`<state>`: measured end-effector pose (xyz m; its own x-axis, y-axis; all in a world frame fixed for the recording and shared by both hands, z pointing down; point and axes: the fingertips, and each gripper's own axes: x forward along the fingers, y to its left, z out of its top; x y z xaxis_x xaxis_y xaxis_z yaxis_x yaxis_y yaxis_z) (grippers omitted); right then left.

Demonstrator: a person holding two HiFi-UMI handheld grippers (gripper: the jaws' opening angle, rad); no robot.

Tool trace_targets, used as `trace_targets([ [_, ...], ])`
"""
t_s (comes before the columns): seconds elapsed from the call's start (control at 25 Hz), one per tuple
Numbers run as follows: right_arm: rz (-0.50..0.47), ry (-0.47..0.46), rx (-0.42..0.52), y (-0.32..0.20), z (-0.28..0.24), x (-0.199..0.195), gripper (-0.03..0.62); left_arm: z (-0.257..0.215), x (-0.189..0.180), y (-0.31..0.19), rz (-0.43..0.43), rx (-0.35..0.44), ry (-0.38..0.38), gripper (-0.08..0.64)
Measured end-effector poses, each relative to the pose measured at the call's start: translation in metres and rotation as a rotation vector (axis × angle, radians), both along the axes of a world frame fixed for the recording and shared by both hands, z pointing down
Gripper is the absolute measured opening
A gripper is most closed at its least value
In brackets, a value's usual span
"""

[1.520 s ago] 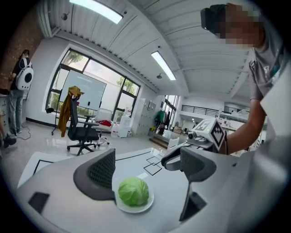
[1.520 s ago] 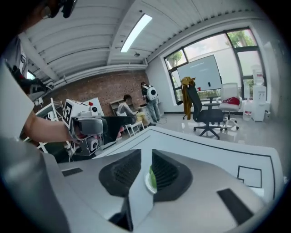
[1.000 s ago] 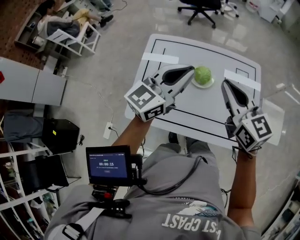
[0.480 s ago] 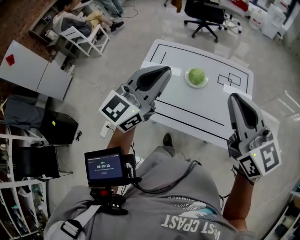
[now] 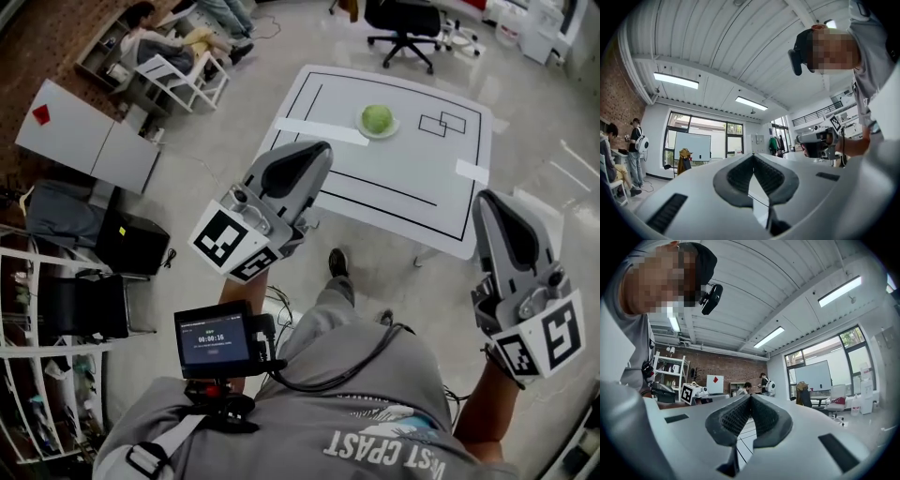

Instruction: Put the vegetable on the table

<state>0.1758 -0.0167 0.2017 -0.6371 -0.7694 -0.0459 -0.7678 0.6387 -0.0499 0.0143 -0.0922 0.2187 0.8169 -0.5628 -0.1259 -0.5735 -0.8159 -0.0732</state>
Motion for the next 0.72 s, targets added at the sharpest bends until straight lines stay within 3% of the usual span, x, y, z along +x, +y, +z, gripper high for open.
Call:
trace_targets([
  [0.28,-0.084,0.021,-0.001,0.052,0.000,-0.036,0.005,-0.024,-0.025,0.070,-0.049,0.075,-0.053,0.008],
  [0.72,-0.065,0.038,0.006,0.100,-0.009,-0.134,0.005,-0.028,-0.135,0.122,-0.050,0.098,-0.011,0.008],
])
